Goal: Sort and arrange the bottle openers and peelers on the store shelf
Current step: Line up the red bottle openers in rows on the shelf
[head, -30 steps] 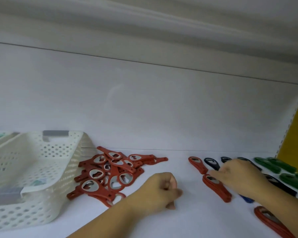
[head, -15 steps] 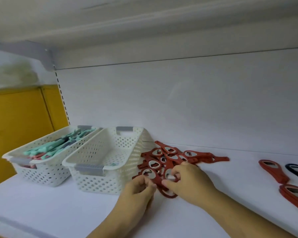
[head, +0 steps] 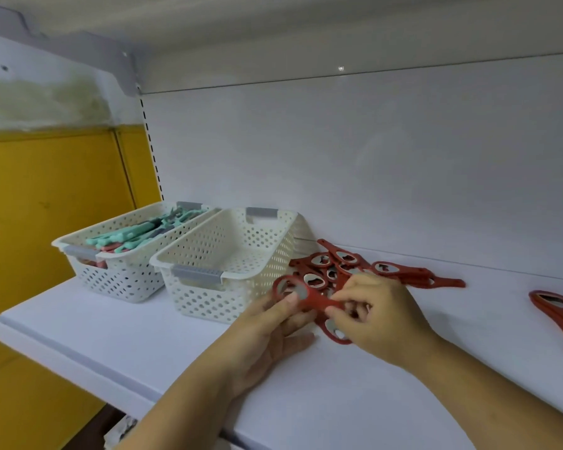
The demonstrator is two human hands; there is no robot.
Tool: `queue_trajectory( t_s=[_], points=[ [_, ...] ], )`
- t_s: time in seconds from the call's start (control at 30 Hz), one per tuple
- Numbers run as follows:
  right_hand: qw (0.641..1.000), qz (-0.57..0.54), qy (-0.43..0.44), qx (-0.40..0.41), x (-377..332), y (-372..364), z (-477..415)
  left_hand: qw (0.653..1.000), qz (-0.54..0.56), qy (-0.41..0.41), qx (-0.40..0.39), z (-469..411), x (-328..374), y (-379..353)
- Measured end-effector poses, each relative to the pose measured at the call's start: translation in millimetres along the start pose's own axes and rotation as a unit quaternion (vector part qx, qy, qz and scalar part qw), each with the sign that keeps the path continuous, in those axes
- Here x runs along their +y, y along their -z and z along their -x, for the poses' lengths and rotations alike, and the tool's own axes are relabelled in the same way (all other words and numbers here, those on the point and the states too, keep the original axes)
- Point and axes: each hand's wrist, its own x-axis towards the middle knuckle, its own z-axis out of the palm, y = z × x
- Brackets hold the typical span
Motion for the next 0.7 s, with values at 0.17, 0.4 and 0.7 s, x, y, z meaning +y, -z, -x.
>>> queue_trajectory(
  t_s=[0.17, 0.4, 0.7],
  points=[
    [0.994, -0.068, 0.019, -0.083, -12, -1, 8, 0.999, 0.042, 0.015, -0.010, 0, 2, 2],
    [0.966, 0.107, -0.208, -0.111, 0, 25, 2, 0.998, 0.063, 0.019, 0.000, 3, 5, 1],
    [0.926, 0.141, -0.278, -0.213, -22, 11, 9, 0.992, 0.118, 0.048, 0.011, 1, 4, 3]
  ],
)
